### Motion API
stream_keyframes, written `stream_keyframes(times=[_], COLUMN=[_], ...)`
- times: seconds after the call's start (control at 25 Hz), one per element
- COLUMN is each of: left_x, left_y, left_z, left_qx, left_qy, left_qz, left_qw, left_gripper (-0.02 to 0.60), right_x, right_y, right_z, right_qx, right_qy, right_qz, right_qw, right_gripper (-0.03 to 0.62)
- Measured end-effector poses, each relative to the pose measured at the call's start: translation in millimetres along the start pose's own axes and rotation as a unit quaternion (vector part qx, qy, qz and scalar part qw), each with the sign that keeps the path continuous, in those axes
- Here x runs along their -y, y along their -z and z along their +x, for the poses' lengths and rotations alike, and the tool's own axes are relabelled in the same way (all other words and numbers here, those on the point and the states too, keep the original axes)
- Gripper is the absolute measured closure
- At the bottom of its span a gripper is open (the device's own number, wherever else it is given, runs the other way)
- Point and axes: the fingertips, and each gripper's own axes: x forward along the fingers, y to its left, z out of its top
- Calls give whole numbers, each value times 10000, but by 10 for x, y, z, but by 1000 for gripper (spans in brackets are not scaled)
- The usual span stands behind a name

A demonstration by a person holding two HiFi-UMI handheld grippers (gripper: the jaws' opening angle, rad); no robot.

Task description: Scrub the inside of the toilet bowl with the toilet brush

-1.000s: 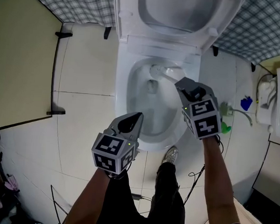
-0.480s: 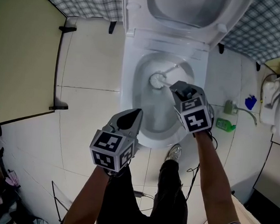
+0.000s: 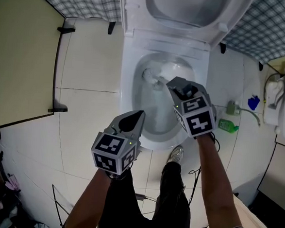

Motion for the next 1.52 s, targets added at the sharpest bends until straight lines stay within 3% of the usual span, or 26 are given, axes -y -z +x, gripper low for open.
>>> stream_keyframes(times=[0.24, 0.48, 0.92, 1.12, 1.52], left_x=[-35, -11, 264, 510, 944], left_y=[71, 78, -410, -666, -577], left_z=[0, 33, -145, -230, -162], left_qx=[-59, -75, 259, 510, 402], left_qy=[-25, -33, -47, -34, 193], left_qz=[-40, 48, 348, 510, 614], left_qw=[10000, 10000, 9990, 9974, 9971], left_gripper=[574, 574, 574, 574, 574], right_x=[-110, -47, 198, 370, 733], right_y=[571, 656, 362, 306, 425], right_z=[193, 91, -974, -1585, -2412], right_qx=[-594, -463, 636, 1194, 2020], right_qy=[-59, -58, -155, -145, -44], right_qz=[1, 323, 1061, 1347, 2095], right_qw=[9982, 9984, 9922, 9836, 9567], right_gripper=[419, 419, 419, 419, 419])
